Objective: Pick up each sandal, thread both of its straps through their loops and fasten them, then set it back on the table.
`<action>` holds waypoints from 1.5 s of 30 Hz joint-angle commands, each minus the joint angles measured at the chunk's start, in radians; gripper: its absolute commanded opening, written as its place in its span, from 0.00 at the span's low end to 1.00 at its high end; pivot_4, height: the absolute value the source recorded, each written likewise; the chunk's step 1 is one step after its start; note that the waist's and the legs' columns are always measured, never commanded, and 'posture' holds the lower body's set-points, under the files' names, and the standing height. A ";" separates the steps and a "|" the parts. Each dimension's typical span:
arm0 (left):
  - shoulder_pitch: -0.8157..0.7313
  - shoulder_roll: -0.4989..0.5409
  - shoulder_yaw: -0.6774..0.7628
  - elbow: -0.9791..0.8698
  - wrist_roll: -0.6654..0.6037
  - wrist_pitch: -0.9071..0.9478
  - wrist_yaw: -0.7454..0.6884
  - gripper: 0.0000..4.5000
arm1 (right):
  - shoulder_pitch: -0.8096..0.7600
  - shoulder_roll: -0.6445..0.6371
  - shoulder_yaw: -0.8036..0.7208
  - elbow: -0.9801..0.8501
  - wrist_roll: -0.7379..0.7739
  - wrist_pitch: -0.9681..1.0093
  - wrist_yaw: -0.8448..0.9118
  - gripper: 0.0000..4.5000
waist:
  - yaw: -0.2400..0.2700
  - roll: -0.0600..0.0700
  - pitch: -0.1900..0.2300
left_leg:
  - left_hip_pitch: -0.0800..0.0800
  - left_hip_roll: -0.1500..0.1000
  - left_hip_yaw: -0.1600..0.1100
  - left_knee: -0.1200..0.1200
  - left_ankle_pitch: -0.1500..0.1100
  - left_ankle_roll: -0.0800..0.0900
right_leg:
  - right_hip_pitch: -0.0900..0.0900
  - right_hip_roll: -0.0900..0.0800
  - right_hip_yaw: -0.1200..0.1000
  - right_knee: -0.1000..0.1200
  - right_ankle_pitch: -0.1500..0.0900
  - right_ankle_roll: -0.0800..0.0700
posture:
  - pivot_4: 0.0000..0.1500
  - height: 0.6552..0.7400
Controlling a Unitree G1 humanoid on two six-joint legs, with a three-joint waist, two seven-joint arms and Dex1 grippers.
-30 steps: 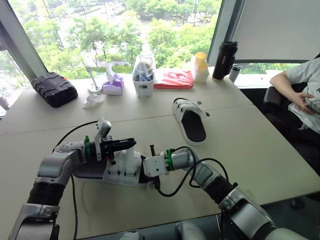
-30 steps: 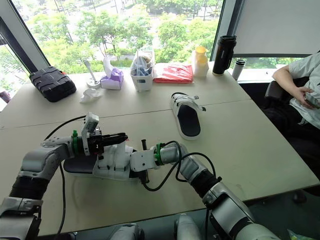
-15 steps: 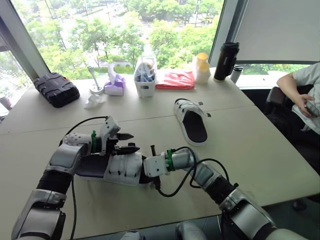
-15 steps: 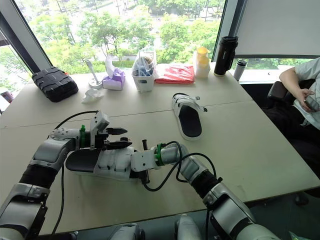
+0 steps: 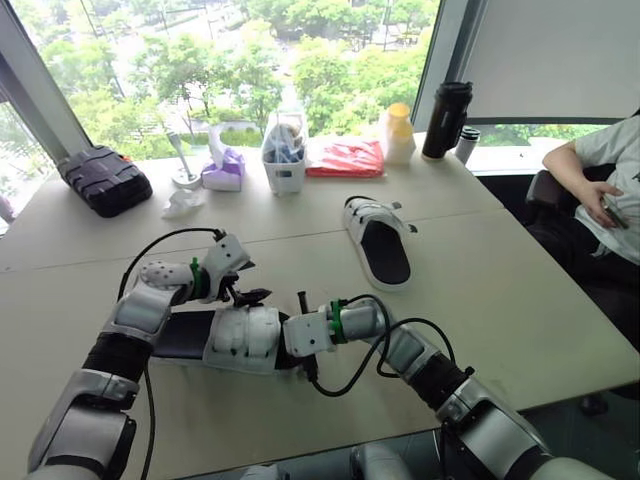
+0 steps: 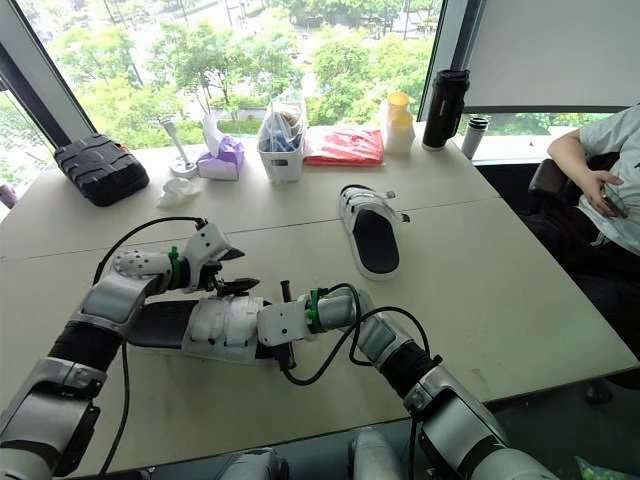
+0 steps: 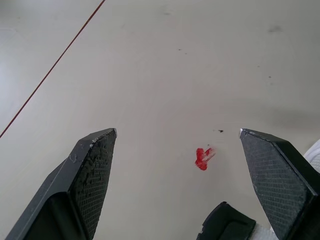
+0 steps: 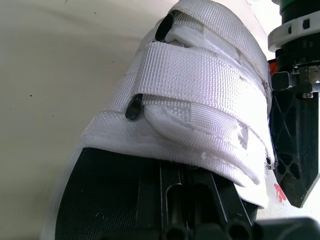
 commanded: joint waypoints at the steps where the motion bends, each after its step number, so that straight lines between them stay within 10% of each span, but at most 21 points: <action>1: 0.067 0.045 0.098 -0.095 -0.111 0.011 -0.087 0.90 | 0.015 -0.020 0.029 0.047 -0.044 0.019 0.018 0.00 | -0.004 0.000 0.000 | -0.001 0.000 0.000 0.000 0.000 0.000 | -0.001 0.000 0.000 0.000 0.000 0.000 | 1.00 1.00; 10: 0.239 0.164 0.343 -0.217 -0.333 0.070 -0.219 0.90 | 0.011 -0.071 -0.018 -0.077 -0.001 0.059 0.051 0.00 | 0.010 -0.001 0.002 | -0.016 -0.001 0.001 0.003 0.001 -0.001 | -0.015 -0.003 0.000 0.001 0.003 -0.004 | 1.00 1.00; 27: 0.352 0.205 0.293 -0.046 -0.121 -1.041 -0.393 0.90 | 0.013 -0.365 -0.336 -0.745 0.479 0.769 0.266 0.00 | 0.041 0.000 0.007 | -0.033 -0.002 0.001 0.004 0.000 -0.001 | -0.028 -0.007 -0.004 -0.003 0.003 -0.004 | 1.00 1.00; 45: 0.043 0.006 -0.028 0.437 0.066 -1.801 -0.248 0.90 | -0.063 -0.399 -0.422 -0.831 0.604 0.939 0.150 0.00 | 0.042 0.001 0.007 | -0.035 -0.004 0.002 0.010 0.000 -0.001 | -0.027 -0.007 -0.004 -0.002 0.006 0.000 | 1.00 1.00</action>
